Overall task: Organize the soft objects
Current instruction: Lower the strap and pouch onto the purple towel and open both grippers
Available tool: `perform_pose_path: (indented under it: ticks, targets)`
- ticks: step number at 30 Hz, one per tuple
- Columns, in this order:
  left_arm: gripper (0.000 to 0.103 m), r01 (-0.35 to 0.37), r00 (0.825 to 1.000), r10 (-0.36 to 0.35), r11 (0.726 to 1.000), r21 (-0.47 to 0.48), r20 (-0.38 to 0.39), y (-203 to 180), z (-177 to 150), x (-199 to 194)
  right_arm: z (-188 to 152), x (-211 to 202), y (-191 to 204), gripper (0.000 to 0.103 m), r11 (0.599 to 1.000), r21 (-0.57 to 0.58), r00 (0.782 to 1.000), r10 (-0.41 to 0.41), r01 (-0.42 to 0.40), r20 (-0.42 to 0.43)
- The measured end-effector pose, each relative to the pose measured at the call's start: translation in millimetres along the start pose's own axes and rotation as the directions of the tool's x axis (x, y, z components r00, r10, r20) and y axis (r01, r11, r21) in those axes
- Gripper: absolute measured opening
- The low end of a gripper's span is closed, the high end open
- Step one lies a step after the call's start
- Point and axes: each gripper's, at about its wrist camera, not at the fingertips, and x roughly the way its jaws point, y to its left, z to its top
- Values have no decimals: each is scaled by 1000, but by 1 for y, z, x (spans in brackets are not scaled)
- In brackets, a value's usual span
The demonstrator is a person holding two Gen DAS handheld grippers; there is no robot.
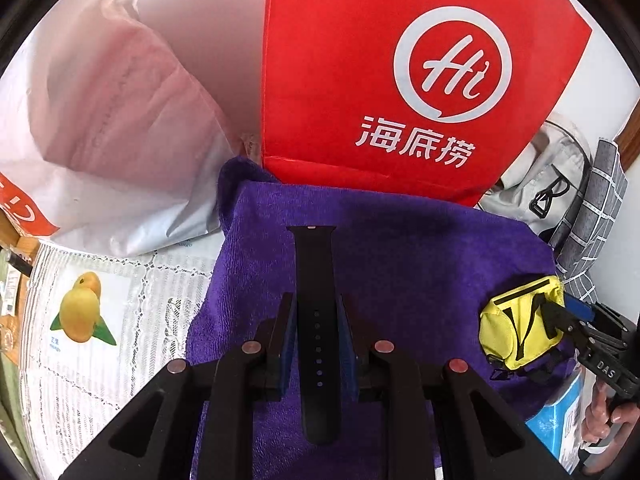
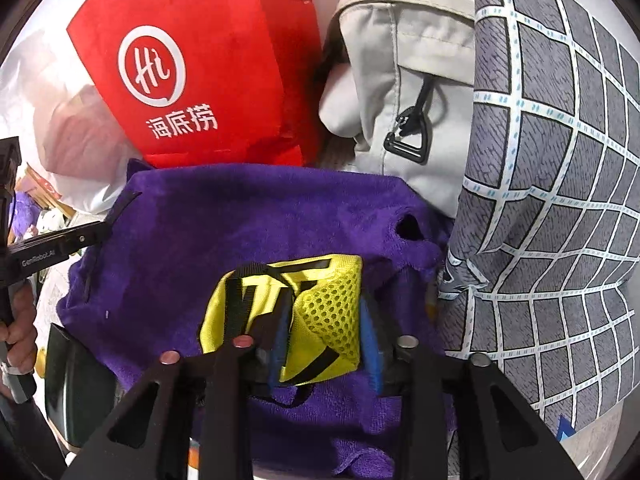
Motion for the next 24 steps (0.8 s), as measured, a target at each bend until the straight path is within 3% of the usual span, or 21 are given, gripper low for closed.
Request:
perform_pose_path:
  ticks: [2, 7, 17, 20, 24]
  targets:
    - [20, -1, 1000, 1, 1000, -10, -6, -1, 1, 0, 1, -3, 1, 52, 1000, -6, 1000, -3, 3, 15]
    - [27, -3, 1000, 3, 1000, -2, -6, -2, 2, -3, 4, -12, 2, 62, 1000, -17, 999, -12, 12, 44]
    - [29, 7, 1000, -7, 1000, 3, 14, -9, 1, -15, 8, -52, 7, 64, 1000, -6, 989, 1, 0, 148]
    - [43, 8, 999, -9, 1000, 9, 39, -12, 0, -26, 3, -70, 10, 64, 1000, -17, 982, -1, 4, 190]
    - [44, 9, 997, -11, 1000, 24, 75, -19, -1, -41, -16, -89, 20, 64, 999, -39, 981, 17, -10, 194]
